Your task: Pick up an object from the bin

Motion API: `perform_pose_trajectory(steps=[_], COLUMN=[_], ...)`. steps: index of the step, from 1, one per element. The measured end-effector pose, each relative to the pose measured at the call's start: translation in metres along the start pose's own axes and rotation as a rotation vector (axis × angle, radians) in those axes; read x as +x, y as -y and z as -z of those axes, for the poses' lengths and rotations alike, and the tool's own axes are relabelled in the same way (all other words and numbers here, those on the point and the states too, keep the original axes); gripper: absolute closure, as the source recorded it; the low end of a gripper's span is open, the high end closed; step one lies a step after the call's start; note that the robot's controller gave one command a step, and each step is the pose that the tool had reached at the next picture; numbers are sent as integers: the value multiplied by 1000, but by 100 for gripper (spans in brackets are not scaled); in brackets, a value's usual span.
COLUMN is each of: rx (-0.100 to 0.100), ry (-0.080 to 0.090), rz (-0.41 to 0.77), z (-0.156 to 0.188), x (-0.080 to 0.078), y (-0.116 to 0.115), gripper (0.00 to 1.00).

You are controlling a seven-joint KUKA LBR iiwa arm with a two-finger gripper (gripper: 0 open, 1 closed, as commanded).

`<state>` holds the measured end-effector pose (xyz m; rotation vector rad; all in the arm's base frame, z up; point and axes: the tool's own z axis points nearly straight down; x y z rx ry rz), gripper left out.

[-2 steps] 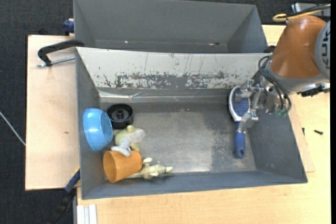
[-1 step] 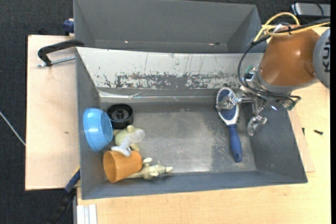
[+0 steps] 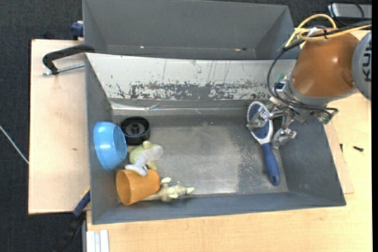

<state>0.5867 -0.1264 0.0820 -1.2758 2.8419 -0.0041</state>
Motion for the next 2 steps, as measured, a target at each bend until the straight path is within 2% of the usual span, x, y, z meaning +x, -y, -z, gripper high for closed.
perform_pose_trajectory(steps=[1, 2], rx=[-3, -7], ry=[-15, -16], rz=[14, 188], z=[107, 167], x=[5, 6], y=[-9, -2], gripper=[100, 100])
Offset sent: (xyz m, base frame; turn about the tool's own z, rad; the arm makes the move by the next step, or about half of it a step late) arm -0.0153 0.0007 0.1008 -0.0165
